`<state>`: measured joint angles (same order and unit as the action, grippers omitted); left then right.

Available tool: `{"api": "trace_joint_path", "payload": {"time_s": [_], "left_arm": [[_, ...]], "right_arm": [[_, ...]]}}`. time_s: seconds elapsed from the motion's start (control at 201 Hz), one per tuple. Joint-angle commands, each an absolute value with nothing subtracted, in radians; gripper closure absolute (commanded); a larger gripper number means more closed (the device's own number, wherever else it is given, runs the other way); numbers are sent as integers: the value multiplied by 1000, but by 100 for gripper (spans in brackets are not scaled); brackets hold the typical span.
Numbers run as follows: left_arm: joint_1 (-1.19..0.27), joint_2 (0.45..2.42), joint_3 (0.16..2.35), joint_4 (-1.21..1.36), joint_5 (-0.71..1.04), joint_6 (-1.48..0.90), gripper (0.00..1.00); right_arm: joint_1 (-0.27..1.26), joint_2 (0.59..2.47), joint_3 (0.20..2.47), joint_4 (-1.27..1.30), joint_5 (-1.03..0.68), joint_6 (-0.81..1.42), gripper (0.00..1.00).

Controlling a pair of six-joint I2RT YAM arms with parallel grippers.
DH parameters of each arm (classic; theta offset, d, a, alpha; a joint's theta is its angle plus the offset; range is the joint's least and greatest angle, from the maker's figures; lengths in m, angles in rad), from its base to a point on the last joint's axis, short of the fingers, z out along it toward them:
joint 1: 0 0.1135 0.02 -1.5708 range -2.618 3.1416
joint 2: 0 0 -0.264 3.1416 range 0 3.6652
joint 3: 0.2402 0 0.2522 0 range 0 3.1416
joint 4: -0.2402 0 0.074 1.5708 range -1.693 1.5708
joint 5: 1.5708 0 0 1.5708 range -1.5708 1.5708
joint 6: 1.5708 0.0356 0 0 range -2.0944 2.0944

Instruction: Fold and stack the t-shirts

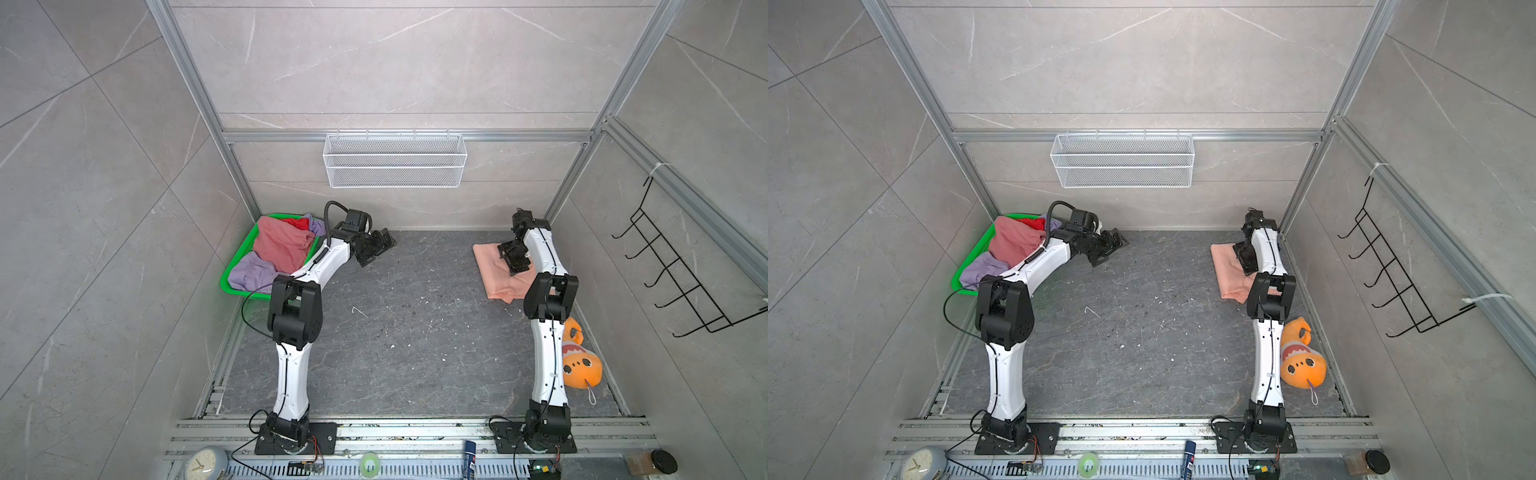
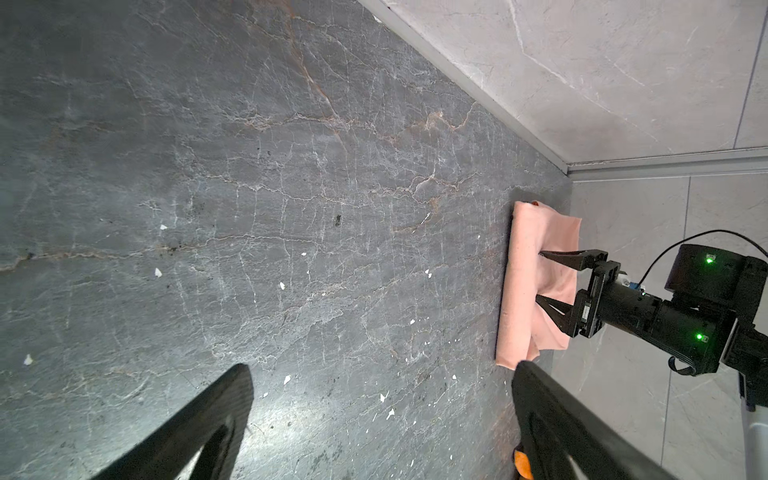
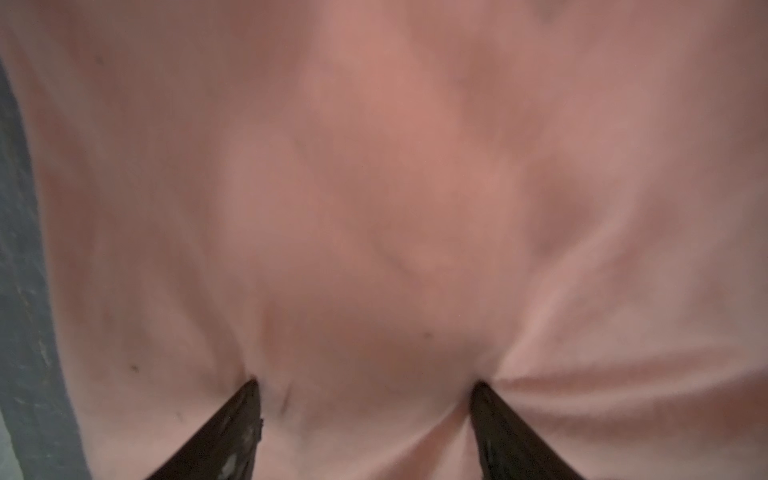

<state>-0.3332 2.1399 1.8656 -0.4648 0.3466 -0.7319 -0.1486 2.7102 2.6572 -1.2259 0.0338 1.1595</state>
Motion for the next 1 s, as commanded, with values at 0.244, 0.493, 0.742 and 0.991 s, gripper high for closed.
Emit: {"api": "trace_joint_path", "payload": {"time_s": [0.244,0.493,0.742,0.991], "left_arm": [[-328,2092,1851,-397,305,-804,0],[-333,2106,1867,-388,305,-843,1],[-342,2101,1871,-390,293,-854,0],[-346,2097,1873,-405,285,-856,1]], "right_arm": [[-312,2847,2708,-1239,-4,1157,22],[-322,2848,2641,-1040,-109,1235,24],[-318,2895,2717,-941,-155,1223,25],[-298,2889,2654,-764,-217,1207,26]]}}
